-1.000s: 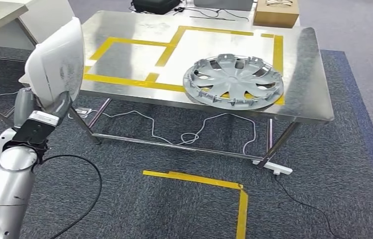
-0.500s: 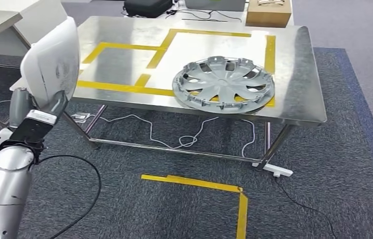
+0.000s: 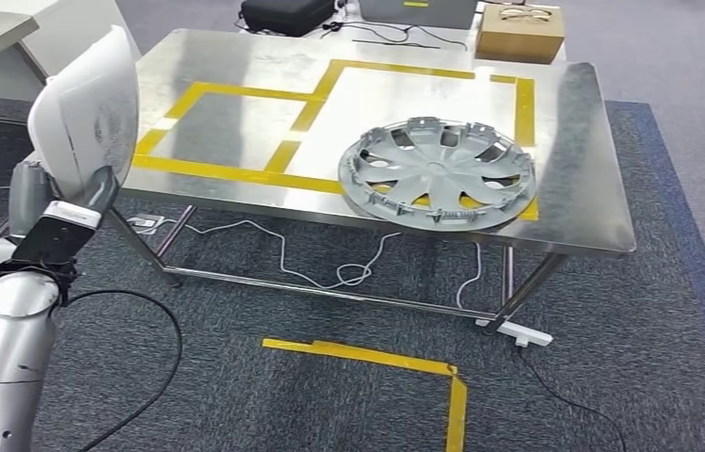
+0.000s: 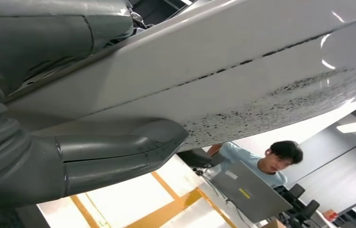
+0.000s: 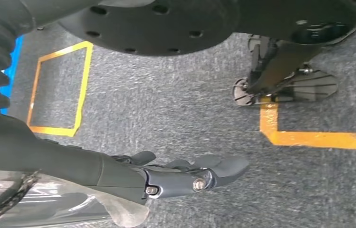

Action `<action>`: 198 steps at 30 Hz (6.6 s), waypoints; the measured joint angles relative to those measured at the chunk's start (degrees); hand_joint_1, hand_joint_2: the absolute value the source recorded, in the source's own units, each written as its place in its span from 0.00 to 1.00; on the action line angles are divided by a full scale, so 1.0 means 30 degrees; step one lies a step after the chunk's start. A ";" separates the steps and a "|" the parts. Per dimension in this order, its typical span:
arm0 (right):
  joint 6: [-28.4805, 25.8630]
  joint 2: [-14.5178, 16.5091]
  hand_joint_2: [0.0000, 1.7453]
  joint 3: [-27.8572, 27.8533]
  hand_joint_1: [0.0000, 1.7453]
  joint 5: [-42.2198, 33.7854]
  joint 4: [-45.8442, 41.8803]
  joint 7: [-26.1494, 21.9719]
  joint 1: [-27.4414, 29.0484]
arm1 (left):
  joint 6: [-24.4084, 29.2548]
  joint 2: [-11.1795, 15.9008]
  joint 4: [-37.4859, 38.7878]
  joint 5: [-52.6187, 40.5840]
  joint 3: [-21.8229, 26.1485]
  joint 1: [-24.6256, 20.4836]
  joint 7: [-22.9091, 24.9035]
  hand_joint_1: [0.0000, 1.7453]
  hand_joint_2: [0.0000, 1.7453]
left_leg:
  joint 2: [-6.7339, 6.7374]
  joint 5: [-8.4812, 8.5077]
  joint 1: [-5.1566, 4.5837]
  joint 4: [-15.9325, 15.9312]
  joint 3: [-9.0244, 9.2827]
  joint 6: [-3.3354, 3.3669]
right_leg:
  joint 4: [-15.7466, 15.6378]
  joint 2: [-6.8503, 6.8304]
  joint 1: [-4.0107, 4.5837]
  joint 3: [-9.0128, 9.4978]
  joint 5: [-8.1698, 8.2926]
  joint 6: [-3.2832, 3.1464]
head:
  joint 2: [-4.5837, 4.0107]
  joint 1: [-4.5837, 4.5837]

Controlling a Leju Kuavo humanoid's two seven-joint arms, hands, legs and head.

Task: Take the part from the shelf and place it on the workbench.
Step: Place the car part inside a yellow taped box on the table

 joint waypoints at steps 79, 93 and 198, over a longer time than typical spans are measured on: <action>0.1330 0.0331 1.00 -0.0064 0.00 0.1053 0.0007 -0.1417 -0.0072 | 0.0107 0.0098 -0.0479 -0.0268 0.0599 0.1774 -0.0474 1.00 1.00 | -0.0049 -0.2650 0.0037 0.4040 -0.1040 -0.0911 | -0.1429 0.0059 -0.0024 0.0203 0.1373 -0.0881 | 0.0000 -0.0204; 0.1532 0.0364 1.00 -0.0080 0.00 0.1536 0.0007 -0.1359 -0.0095 | -0.0275 0.0446 0.0069 -0.0720 0.0943 0.1696 0.0288 1.00 1.00 | -0.0041 -0.0050 0.0035 0.0234 -0.0238 -0.0061 | 0.1027 0.0035 0.0011 -0.0415 -0.0730 0.0073 | 0.0000 -0.0075; 0.2135 0.0067 0.75 -0.0297 0.00 0.3869 0.0033 -0.1273 -0.0373 | 0.4575 0.1359 2.2083 -1.5036 -0.6834 -1.1735 0.7031 0.75 1.00 | -0.0017 -0.0119 -0.0084 0.0731 -0.0815 -0.0670 | -0.1446 0.0121 -0.0096 0.0072 0.1452 -0.0540 | 0.0000 -0.0079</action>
